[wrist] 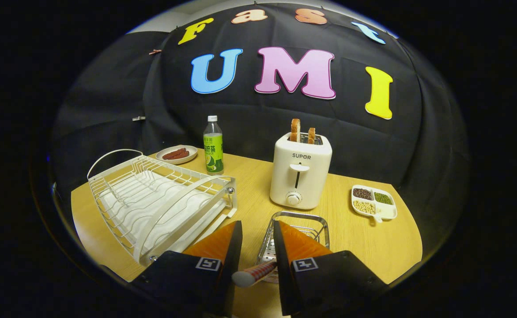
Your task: Take the plate from the dish rack, then take the spoon from the basket and place it into the plate.
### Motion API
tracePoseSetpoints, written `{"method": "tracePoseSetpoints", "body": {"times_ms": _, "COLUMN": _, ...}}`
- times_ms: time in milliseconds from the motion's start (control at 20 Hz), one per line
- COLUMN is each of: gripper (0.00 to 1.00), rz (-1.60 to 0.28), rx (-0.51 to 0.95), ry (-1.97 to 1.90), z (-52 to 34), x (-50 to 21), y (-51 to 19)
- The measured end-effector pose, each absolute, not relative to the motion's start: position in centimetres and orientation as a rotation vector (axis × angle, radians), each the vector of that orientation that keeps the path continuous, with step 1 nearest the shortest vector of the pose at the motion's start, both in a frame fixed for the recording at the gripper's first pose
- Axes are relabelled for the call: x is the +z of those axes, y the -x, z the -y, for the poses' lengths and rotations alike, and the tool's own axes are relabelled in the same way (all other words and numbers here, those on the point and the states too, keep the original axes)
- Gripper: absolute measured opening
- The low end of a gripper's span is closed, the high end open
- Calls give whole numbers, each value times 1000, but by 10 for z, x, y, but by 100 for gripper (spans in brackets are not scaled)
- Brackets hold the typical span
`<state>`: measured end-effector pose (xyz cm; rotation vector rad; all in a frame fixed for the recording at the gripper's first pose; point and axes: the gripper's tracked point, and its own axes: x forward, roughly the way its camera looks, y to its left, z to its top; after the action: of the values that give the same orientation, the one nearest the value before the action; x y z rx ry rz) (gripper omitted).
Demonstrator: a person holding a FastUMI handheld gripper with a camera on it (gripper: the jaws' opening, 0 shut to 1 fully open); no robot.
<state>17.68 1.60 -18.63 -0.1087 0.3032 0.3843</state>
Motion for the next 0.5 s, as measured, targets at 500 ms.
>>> {"method": "tracePoseSetpoints", "body": {"times_ms": 500, "gripper": 24, "rz": -307, "rx": 284, "ry": 100, "z": 16, "x": -177, "y": -194}}
